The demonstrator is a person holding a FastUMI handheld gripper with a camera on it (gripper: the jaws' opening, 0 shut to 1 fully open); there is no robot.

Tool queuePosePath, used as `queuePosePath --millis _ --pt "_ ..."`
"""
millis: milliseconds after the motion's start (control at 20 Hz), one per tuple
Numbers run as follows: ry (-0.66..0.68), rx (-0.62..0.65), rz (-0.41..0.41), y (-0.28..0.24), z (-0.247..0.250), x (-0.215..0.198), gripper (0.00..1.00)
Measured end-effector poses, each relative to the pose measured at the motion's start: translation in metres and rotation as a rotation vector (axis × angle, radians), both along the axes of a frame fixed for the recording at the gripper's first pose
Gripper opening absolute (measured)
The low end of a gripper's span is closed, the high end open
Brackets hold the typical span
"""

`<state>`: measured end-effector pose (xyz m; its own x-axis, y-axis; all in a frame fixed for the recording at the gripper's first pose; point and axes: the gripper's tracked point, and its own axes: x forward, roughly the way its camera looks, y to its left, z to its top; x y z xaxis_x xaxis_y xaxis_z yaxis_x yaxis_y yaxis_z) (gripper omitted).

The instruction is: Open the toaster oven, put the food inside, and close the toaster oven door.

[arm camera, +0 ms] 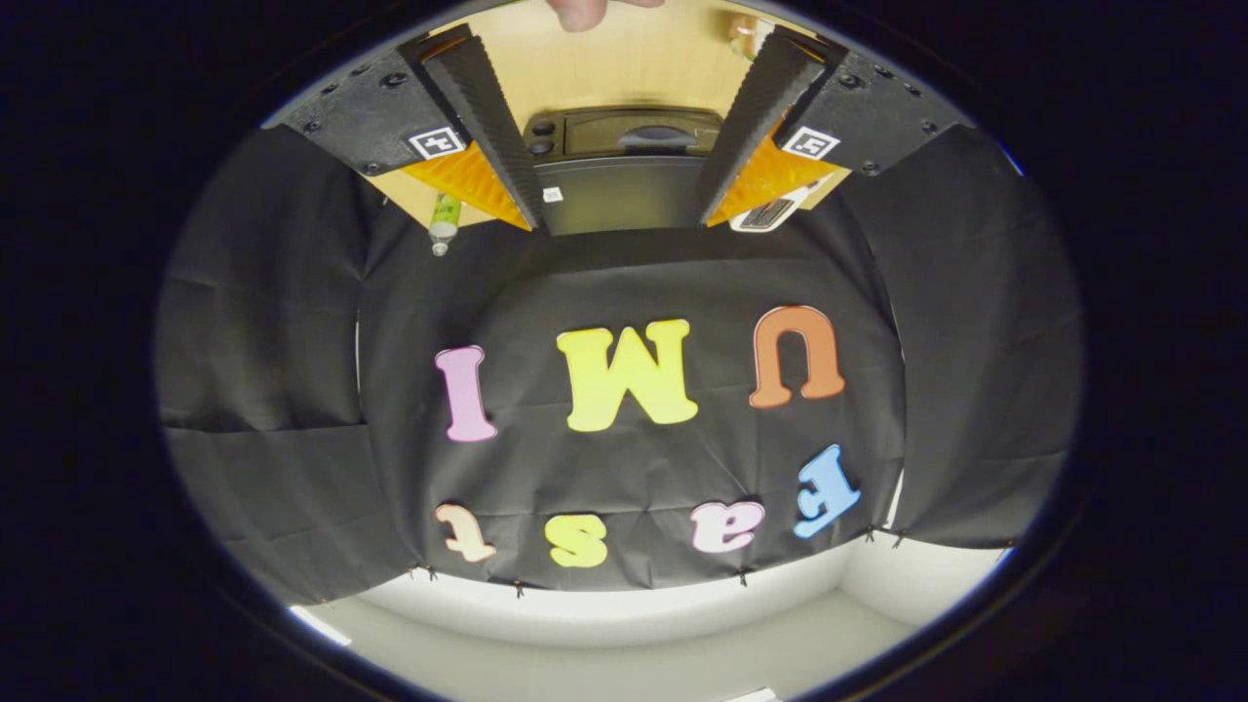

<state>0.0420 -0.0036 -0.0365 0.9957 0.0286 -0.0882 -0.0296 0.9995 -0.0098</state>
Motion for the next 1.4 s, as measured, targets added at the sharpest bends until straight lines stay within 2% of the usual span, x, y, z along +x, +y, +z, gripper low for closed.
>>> queuePosePath --millis 500,900,1200,1400 --pt "0.174 -0.035 0.037 0.018 -0.116 0.098 1.00" --pt "0.273 -0.061 0.014 0.031 -0.188 0.175 1.00" --pt "0.339 -0.080 0.012 0.036 -0.221 0.184 1.00" --pt "0.311 -0.094 0.012 0.037 -0.223 0.184 1.00"
